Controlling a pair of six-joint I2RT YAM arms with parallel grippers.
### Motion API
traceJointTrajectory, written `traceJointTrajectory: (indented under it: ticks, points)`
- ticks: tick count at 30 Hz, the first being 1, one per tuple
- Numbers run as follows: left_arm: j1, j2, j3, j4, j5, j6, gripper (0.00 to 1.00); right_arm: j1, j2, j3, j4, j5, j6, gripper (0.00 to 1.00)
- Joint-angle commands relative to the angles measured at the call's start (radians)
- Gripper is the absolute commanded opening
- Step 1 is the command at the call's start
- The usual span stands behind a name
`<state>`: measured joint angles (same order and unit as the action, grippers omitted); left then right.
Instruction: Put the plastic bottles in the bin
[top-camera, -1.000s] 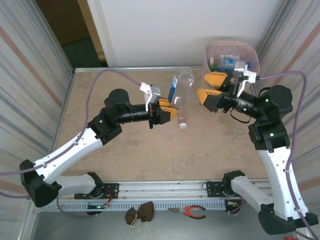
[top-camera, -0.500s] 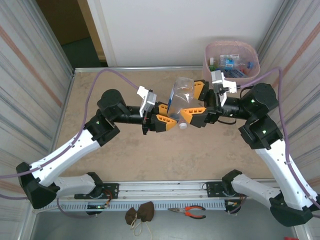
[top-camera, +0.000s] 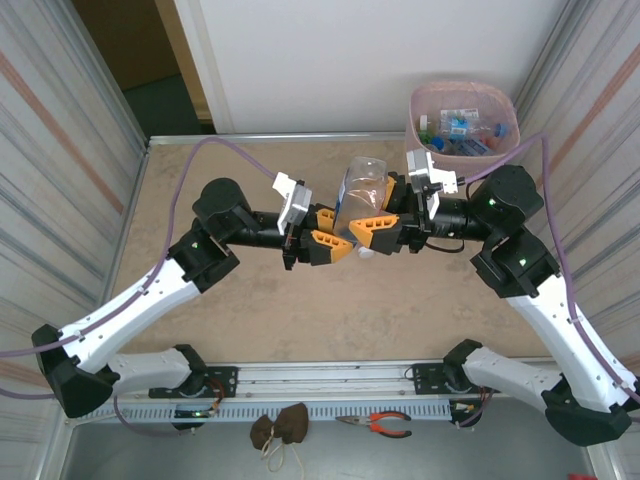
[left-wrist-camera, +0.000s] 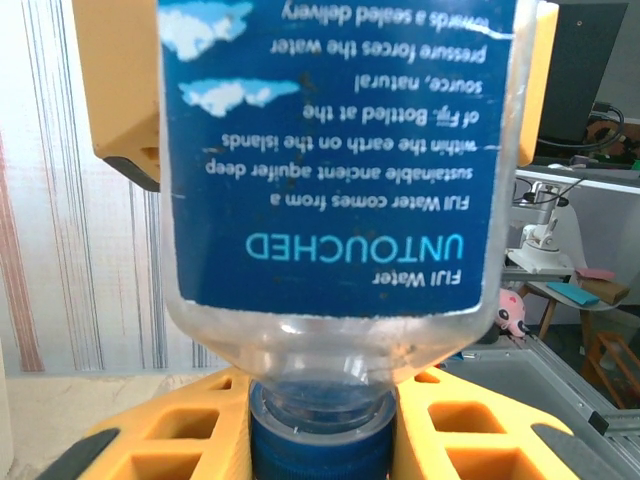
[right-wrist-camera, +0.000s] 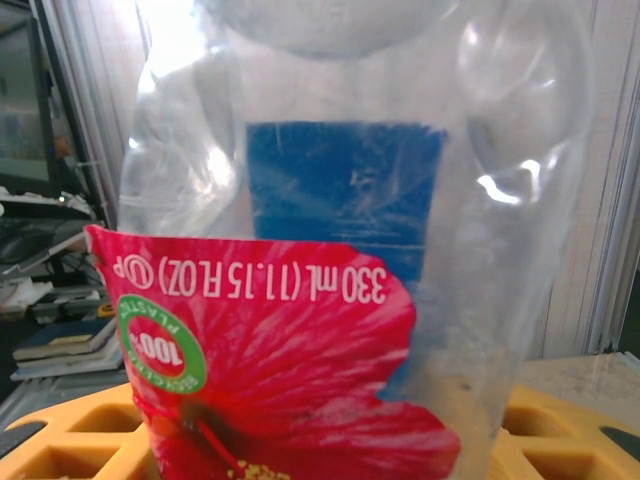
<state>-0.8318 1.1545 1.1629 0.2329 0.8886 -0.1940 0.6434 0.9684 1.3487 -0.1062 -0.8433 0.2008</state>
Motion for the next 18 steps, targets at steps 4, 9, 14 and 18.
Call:
traceJointTrajectory:
  ticks: [4,9,14,18]
  points:
    - [-0.006,-0.033,0.026,0.011,-0.032,0.018,0.15,0.011,-0.011,0.034,0.014,0.022,0.003,0.49]
    - [-0.005,-0.055,0.010,0.006,-0.078,0.023,0.46,0.011,-0.017,0.038,0.013,0.071,0.001,0.49]
    - [-0.005,-0.087,-0.019,-0.018,-0.135,0.043,0.64,0.010,-0.023,0.060,-0.043,0.161,-0.048,0.49]
    - [-0.006,-0.112,-0.044,-0.051,-0.189,0.059,0.70,-0.025,-0.015,0.087,-0.090,0.243,-0.078,0.47]
